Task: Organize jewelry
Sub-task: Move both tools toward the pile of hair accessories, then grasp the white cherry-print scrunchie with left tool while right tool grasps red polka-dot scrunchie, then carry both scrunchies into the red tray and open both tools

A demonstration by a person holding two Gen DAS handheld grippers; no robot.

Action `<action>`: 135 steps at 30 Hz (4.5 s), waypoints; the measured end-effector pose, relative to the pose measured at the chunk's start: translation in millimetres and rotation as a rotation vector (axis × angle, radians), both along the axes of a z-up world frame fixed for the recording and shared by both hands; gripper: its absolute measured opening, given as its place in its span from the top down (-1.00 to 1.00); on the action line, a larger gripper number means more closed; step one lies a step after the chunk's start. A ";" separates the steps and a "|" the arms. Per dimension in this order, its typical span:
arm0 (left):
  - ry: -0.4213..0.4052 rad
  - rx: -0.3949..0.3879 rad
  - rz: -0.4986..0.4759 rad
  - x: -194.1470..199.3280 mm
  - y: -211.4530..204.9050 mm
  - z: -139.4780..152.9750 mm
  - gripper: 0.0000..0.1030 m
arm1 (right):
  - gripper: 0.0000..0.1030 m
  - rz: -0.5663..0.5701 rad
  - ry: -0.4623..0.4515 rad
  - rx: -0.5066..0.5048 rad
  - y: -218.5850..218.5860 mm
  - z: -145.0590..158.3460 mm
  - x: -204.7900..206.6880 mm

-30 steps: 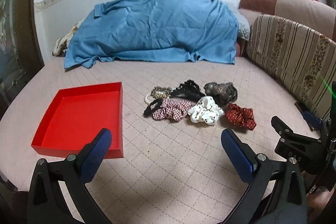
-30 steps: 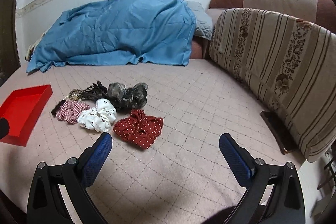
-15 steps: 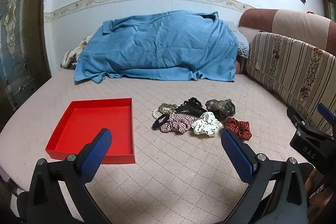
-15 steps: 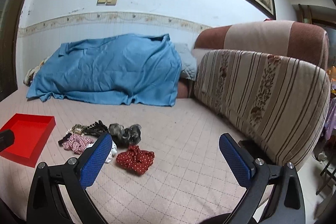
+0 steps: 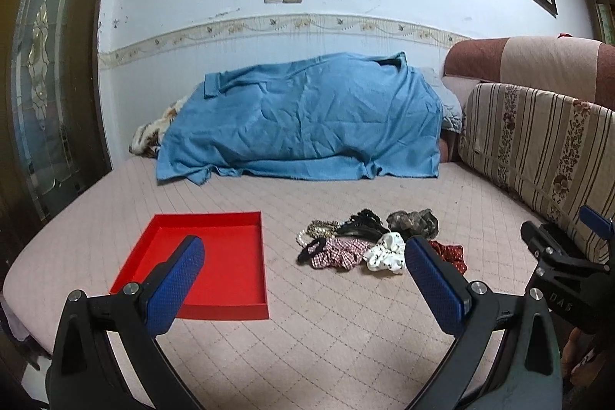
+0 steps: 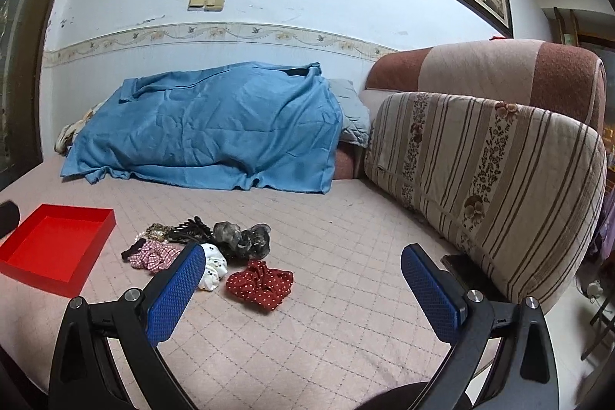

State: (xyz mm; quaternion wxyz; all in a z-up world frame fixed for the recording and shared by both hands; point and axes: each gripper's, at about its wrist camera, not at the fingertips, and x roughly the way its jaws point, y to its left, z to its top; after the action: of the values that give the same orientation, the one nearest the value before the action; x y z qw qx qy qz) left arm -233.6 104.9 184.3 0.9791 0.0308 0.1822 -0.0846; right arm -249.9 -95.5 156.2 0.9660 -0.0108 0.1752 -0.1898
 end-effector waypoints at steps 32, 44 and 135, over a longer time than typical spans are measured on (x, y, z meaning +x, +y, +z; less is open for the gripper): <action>0.109 0.013 0.007 13.6 2.8 -18.3 -1.00 | -1.00 0.047 0.105 0.044 -1.1 -29.0 16.2; 0.184 0.039 0.003 35.7 -5.0 -41.4 -1.00 | -1.00 0.049 0.165 0.087 -10.6 -52.2 32.9; 0.623 -0.293 0.222 314.1 236.8 -132.8 0.72 | 0.77 0.689 0.574 0.367 219.3 -78.7 348.6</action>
State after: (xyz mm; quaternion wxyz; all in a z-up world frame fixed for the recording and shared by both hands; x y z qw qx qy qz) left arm 80.5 341.6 51.5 0.8739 -0.1571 0.4599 -0.0084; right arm 98.7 123.8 77.4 0.8713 0.0504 0.4514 0.1860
